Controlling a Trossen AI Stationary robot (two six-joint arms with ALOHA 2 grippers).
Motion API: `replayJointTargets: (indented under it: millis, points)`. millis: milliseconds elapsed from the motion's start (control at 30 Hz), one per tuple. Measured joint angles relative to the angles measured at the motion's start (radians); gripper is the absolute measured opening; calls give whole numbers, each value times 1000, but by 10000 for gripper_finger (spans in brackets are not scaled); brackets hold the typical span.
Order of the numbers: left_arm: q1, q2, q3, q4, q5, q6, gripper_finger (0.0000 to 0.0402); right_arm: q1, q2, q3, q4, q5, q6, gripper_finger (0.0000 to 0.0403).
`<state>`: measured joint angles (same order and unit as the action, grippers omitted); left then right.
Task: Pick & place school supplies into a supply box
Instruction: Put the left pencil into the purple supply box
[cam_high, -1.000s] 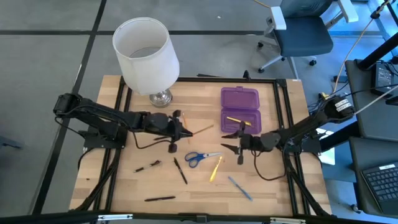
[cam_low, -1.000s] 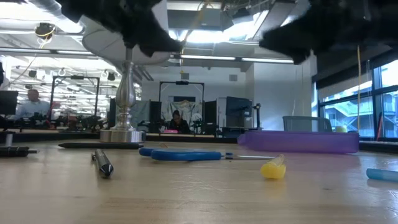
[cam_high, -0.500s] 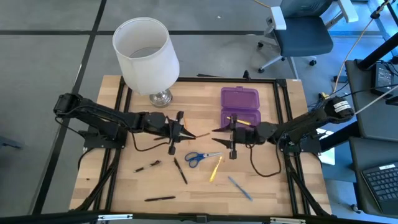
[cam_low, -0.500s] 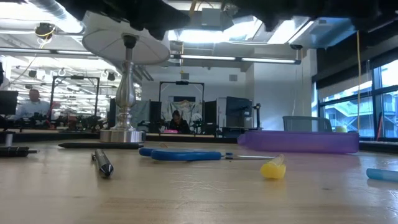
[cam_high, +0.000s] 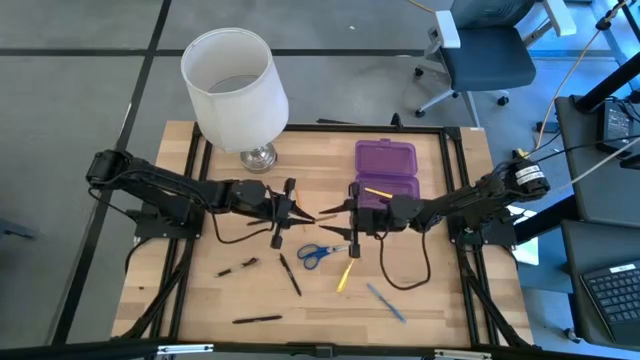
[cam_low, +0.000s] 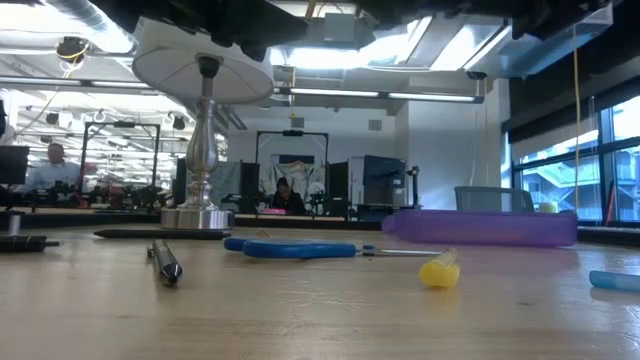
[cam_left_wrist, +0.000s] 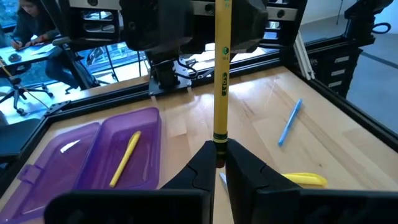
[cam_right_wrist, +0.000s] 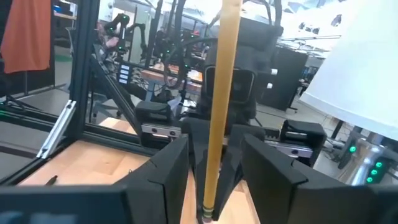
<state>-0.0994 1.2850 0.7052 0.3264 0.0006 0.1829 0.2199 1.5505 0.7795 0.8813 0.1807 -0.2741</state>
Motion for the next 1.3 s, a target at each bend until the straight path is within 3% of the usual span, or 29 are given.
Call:
replayJointTargets:
  millis: [200, 667, 933, 1100, 1300]
  points:
    - [0, 0, 0, -1, 0, 0, 12, 0, -2, 1, 22, -1, 3, 135]
    - [1, 0, 0, -17, 0, 1, 13, -1, -2, 1, 19, -67, 6, 18]
    - [1, 0, 0, -30, -2, -3, 18, -1, -1, 1, 13, -70, 8, 25]
    - [3, 0, 0, -79, -23, 11, 46, 0, -1, 1, 8, -47, 8, 21]
    - [4, 0, 0, -156, -182, 31, 98, 2, -7, 1, -1, -19, 11, 22]
